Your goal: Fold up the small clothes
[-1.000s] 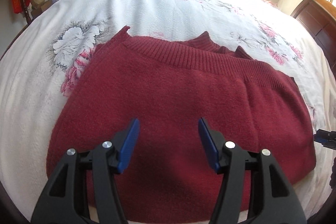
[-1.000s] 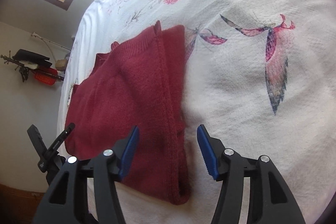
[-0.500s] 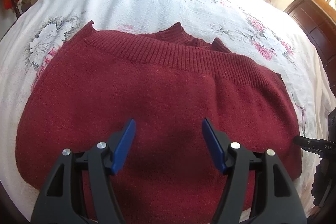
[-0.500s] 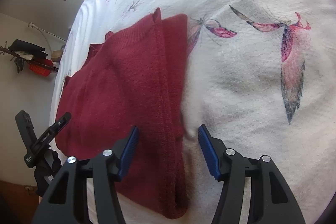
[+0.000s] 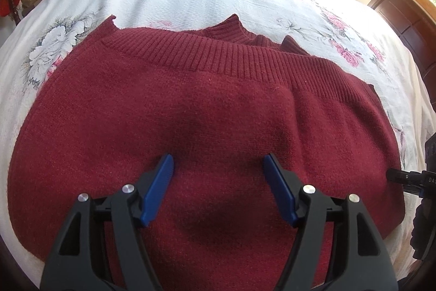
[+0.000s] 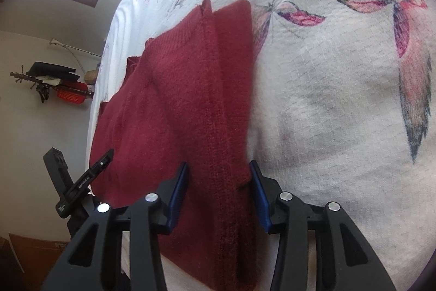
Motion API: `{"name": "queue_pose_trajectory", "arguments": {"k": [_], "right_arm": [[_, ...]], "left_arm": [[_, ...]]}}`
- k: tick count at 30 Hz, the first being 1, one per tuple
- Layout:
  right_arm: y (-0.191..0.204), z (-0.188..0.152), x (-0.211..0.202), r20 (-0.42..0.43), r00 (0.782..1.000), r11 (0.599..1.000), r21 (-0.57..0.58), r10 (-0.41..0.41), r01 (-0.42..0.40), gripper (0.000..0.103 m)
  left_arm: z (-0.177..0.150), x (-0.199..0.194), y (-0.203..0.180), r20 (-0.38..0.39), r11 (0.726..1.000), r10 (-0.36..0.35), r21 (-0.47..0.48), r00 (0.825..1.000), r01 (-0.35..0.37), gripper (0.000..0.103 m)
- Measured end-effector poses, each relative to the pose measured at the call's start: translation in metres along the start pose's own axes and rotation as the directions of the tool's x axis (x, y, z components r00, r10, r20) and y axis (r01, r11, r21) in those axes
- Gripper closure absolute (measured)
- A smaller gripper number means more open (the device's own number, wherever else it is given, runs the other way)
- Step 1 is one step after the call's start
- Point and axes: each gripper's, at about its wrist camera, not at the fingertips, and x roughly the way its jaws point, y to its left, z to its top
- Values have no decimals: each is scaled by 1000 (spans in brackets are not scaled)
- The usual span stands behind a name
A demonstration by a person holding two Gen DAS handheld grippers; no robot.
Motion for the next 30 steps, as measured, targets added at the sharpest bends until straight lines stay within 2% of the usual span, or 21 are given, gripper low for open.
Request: {"name": "queue_pose_trajectory", "arguments": {"k": [2, 5, 10, 15, 22, 26, 28, 30], "right_arm": [[-2, 0, 0, -9, 999, 999, 16, 37, -36, 72], [3, 1, -6, -6, 998, 998, -3, 65, -65, 77], [1, -1, 0, -18, 1000, 1000, -10, 5, -5, 79], [-5, -3, 4, -16, 1000, 1000, -8, -3, 3, 79], [-8, -2, 1, -16, 1000, 999, 31, 26, -25, 80], [8, 5, -17, 2, 997, 996, 41, 80, -80, 82], [29, 10, -24, 9, 996, 996, 17, 93, -93, 82], [58, 18, -26, -1, 998, 997, -31, 69, -69, 82]], "left_arm": [[0, 0, 0, -1, 1000, -3, 2, 1000, 3, 34], [0, 1, 0, -3, 1000, -3, 10, 1000, 3, 34], [0, 2, 1, -5, 1000, -6, 18, 1000, 6, 34], [-1, 2, 2, 2, 1000, -14, 20, 1000, 14, 34], [-2, 1, 4, 10, 999, -32, 9, 999, 32, 33], [7, -17, 14, 0, 993, -106, -51, 994, 106, 35], [11, -31, 25, 21, 984, -154, -89, 988, 155, 35], [16, -43, 34, 41, 978, -176, -106, 984, 179, 35]]}}
